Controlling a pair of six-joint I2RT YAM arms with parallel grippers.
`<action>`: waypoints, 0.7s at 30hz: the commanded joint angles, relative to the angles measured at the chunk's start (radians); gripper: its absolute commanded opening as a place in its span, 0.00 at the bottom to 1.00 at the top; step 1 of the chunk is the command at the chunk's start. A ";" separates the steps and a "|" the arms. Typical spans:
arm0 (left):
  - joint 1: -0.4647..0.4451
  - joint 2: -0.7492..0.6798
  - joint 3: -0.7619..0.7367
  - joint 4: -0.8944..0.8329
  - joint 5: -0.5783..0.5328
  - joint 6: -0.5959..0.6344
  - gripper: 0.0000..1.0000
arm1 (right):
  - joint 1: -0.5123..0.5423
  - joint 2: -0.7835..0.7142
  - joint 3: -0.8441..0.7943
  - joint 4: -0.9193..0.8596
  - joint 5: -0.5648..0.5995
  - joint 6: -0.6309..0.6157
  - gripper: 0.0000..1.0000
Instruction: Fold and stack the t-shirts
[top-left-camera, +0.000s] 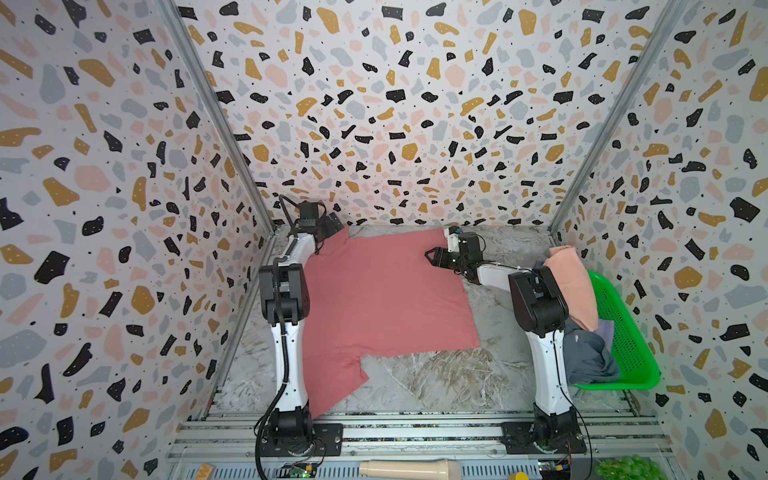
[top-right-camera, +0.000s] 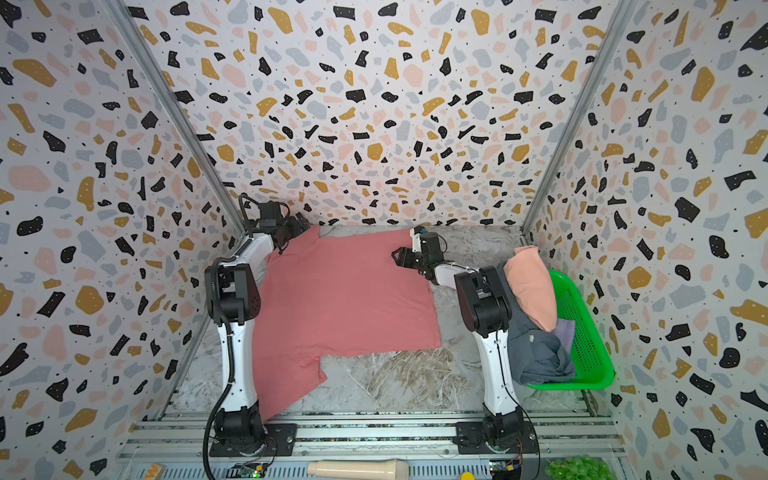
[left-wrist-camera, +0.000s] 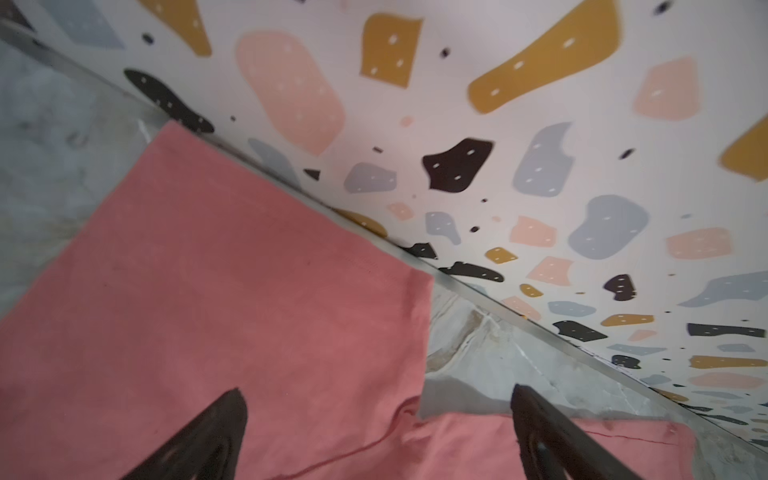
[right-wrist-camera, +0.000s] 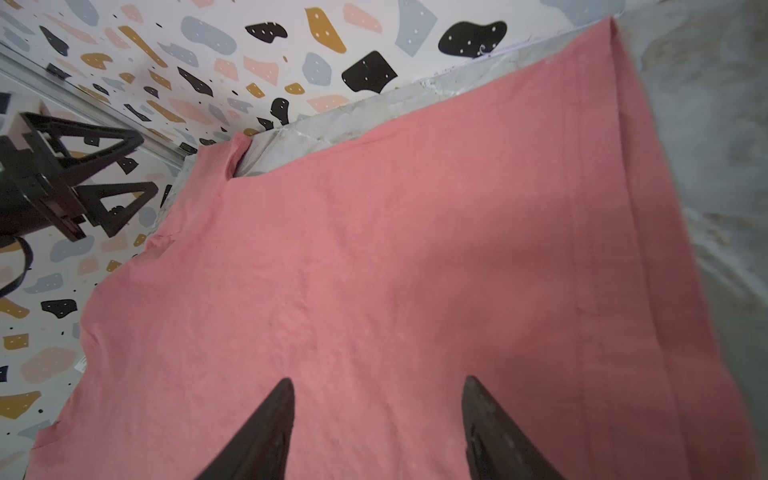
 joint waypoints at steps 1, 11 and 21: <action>0.007 0.011 -0.024 0.032 -0.011 -0.055 1.00 | 0.009 -0.017 0.006 -0.012 -0.022 0.048 0.64; 0.014 0.188 0.096 0.150 0.116 -0.139 1.00 | -0.014 -0.196 -0.376 -0.060 0.099 0.106 0.64; 0.014 0.181 0.092 0.427 0.357 -0.201 1.00 | -0.087 -0.282 -0.478 0.009 0.108 0.011 0.64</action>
